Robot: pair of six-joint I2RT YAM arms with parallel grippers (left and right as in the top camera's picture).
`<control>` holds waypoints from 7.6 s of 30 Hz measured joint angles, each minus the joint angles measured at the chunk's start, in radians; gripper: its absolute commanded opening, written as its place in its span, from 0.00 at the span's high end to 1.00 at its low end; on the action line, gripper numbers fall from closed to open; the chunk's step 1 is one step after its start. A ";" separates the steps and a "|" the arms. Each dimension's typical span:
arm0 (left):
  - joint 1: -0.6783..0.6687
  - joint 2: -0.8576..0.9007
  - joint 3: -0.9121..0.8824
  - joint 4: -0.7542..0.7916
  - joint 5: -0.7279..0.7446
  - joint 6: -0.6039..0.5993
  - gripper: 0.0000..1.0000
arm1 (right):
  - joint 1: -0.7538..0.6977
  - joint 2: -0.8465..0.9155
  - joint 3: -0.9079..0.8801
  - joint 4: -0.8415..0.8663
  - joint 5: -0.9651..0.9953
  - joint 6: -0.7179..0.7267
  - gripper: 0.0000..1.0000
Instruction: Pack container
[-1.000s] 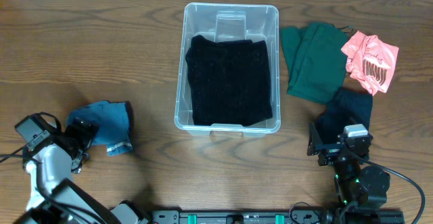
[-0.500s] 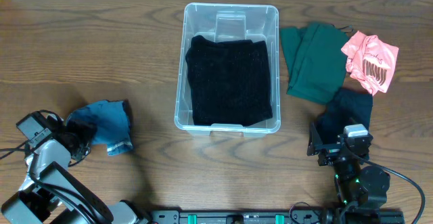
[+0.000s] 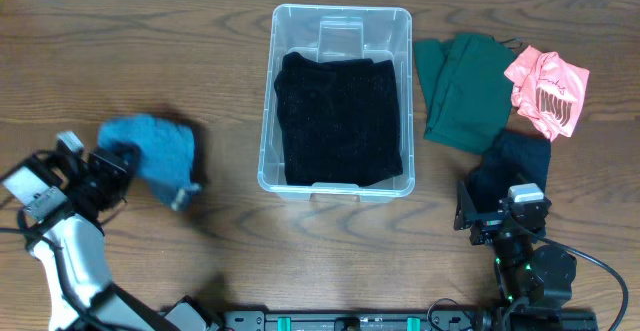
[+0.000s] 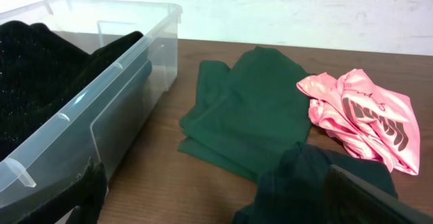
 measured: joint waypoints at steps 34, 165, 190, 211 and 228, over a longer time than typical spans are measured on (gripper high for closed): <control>-0.985 0.412 0.389 0.603 -0.541 -0.670 0.94 | 0.000 0.000 0.000 0.000 0.000 0.000 0.01; -0.562 0.196 0.889 -0.904 -1.062 -0.019 0.02 | -0.196 1.346 1.009 -0.222 -0.341 0.168 0.01; -0.562 0.196 0.889 -0.903 -1.063 -0.019 0.02 | -0.668 1.930 1.025 0.060 -0.368 0.311 0.01; -0.562 0.196 0.889 -0.903 -1.063 -0.019 0.02 | -0.590 2.068 1.097 0.178 -0.621 0.406 0.05; -0.562 0.196 0.889 -0.903 -1.063 -0.019 0.02 | -0.526 2.076 1.100 0.159 -0.566 0.424 0.40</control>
